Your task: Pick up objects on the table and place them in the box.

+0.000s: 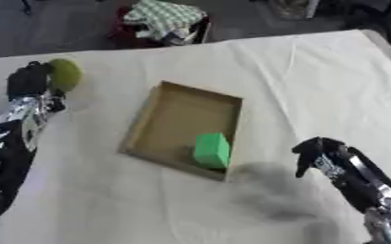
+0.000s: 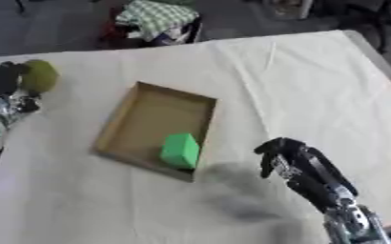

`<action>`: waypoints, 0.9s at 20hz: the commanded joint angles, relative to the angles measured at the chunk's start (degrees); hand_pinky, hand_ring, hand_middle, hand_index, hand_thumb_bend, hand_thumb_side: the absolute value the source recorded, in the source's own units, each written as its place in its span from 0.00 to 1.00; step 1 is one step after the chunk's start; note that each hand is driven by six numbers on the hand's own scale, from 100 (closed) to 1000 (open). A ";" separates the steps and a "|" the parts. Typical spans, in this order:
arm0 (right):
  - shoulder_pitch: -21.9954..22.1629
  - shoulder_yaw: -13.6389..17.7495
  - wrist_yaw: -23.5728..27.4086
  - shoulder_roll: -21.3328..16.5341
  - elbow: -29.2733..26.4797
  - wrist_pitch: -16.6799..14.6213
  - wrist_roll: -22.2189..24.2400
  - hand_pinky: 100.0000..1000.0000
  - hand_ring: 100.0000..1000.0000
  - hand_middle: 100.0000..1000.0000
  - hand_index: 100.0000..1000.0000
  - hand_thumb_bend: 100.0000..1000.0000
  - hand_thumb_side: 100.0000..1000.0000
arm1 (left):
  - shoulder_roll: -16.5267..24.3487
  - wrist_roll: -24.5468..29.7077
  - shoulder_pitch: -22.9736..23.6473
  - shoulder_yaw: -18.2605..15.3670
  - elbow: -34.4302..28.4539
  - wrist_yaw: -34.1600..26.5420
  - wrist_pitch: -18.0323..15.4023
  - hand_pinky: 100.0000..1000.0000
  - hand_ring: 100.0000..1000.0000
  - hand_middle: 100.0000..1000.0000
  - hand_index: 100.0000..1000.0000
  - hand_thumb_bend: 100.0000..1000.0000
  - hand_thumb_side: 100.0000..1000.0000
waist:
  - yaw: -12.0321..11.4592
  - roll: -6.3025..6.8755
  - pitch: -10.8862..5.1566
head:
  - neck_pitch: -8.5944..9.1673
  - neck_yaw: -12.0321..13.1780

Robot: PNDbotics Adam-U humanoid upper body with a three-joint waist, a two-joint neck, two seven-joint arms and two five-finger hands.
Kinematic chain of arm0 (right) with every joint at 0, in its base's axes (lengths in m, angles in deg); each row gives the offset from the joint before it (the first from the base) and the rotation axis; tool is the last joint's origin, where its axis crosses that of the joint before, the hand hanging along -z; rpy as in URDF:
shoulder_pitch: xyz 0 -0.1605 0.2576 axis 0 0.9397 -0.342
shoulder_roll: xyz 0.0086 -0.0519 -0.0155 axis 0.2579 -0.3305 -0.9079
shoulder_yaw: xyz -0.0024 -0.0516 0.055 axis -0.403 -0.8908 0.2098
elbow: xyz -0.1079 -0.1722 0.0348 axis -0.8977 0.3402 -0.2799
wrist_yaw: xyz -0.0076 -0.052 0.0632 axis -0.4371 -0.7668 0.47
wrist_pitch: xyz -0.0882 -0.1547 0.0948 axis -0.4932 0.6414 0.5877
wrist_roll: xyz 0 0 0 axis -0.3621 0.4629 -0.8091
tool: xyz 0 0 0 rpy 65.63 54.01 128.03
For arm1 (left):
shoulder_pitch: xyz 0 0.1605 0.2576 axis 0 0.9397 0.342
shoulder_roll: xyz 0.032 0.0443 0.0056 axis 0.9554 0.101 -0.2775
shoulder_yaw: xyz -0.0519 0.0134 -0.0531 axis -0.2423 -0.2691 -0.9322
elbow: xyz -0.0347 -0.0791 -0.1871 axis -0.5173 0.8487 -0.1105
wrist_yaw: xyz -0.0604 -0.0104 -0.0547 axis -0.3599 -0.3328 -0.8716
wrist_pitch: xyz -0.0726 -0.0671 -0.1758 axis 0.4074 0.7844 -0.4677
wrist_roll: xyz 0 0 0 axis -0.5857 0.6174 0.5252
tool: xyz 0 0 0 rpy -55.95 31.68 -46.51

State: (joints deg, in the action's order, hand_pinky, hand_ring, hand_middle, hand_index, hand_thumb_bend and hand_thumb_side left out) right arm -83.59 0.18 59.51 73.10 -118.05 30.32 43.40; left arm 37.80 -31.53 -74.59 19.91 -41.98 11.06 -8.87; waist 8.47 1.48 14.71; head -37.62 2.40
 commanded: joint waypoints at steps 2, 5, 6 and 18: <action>-0.53 0.19 -0.31 -0.14 -1.35 0.17 -0.24 0.39 0.37 0.37 0.60 0.00 0.63 | 1.81 -2.81 -0.91 -0.55 -1.16 1.79 1.28 0.48 0.39 0.38 0.57 0.10 0.00 | 0.04 -0.23 -0.62 | 1.11 1.80; -0.52 0.24 -0.32 -0.16 -1.33 0.19 -0.31 0.39 0.37 0.37 0.60 0.00 0.63 | 1.98 -7.81 -0.93 -1.06 -2.64 2.15 2.03 0.36 0.29 0.24 0.42 0.07 0.00 | -0.15 -0.25 -0.81 | 1.27 2.19; -0.53 0.25 -0.32 -0.18 -1.31 0.19 -0.34 0.39 0.37 0.37 0.60 0.00 0.63 | 2.02 -9.71 -0.91 -1.26 -3.03 1.75 2.07 0.33 0.27 0.22 0.38 0.05 0.00 | -0.22 -0.25 -0.89 | 1.35 2.17; -0.42 0.46 -0.21 -0.58 -1.10 -0.01 -0.53 0.39 0.37 0.37 0.60 0.00 0.61 | 4.30 -17.27 -0.63 1.21 -8.90 -8.19 -3.63 0.30 0.26 0.18 0.32 0.00 0.00 | -1.31 -0.14 -2.61 | 0.54 0.78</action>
State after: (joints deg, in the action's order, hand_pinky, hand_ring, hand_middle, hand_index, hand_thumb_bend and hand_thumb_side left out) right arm -83.58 0.23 59.34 73.11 -118.06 30.43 43.08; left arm 39.62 -49.21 -74.15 20.47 -48.40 4.04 -11.44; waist 7.13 1.32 13.25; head -37.19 3.45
